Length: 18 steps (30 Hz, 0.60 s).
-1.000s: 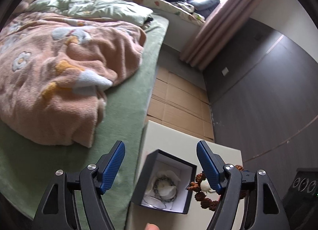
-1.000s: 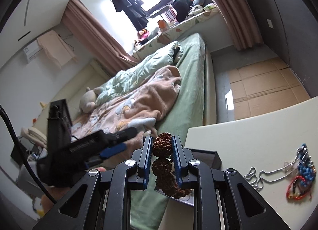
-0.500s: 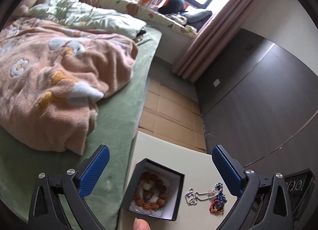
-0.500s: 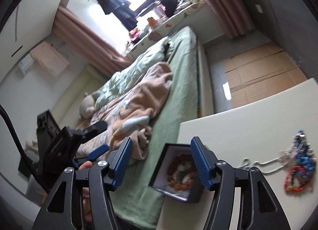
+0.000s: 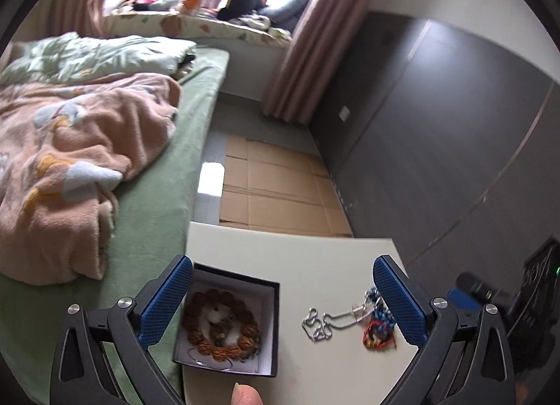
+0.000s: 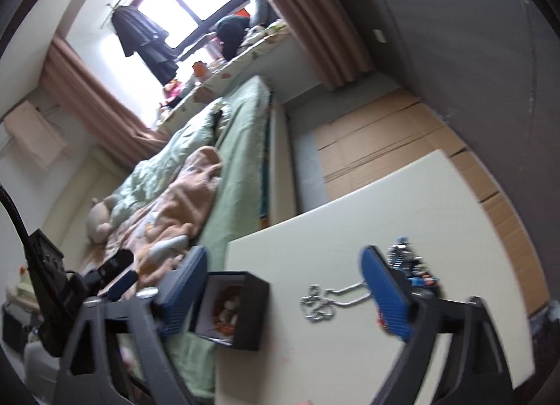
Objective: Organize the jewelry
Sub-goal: 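Move both tools back toward the silver chain and blue beads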
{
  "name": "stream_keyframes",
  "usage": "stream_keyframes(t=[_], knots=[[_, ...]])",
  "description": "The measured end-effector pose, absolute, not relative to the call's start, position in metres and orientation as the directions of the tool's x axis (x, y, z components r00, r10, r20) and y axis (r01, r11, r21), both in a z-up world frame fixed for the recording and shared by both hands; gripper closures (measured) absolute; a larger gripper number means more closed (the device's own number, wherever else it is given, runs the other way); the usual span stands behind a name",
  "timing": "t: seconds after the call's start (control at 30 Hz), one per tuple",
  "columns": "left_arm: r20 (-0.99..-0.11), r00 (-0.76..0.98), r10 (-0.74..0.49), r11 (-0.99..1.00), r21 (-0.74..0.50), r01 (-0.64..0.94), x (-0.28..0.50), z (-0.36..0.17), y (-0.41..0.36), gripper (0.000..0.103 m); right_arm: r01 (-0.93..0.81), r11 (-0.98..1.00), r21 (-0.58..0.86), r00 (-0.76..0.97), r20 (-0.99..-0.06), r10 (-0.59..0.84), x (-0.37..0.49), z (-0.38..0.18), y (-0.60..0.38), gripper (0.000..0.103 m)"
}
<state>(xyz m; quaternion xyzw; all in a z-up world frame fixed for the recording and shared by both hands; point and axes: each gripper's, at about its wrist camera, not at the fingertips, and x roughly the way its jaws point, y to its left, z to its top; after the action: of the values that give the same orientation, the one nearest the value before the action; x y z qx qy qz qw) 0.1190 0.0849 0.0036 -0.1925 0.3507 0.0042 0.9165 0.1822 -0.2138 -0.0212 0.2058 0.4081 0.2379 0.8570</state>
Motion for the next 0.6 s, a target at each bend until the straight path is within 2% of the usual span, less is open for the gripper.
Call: stream_keyframes(t=[0.27,0.5,0.6], knots=[[-0.688,0.712,-0.139,0.954,-0.287,-0.091,0.137,-0.009,0.04,0.0,-0.112,0.848,0.519,0.53,-0.69,0.492,0.193,-0.039,-0.257,0.007],[-0.717,0.666,-0.203,0.962,-0.274,-0.002,0.162,-0.027,-0.007,0.001,0.013,0.832,0.555,0.545,-0.701,0.459,0.19,-0.059,-0.3,0.007],[-0.727,0.649,-0.224,0.963,-0.266,0.035,0.171,-0.036,-0.027,0.007,0.066,0.808,0.586,0.535,-0.704,0.467,0.191,-0.07,-0.315,0.007]])
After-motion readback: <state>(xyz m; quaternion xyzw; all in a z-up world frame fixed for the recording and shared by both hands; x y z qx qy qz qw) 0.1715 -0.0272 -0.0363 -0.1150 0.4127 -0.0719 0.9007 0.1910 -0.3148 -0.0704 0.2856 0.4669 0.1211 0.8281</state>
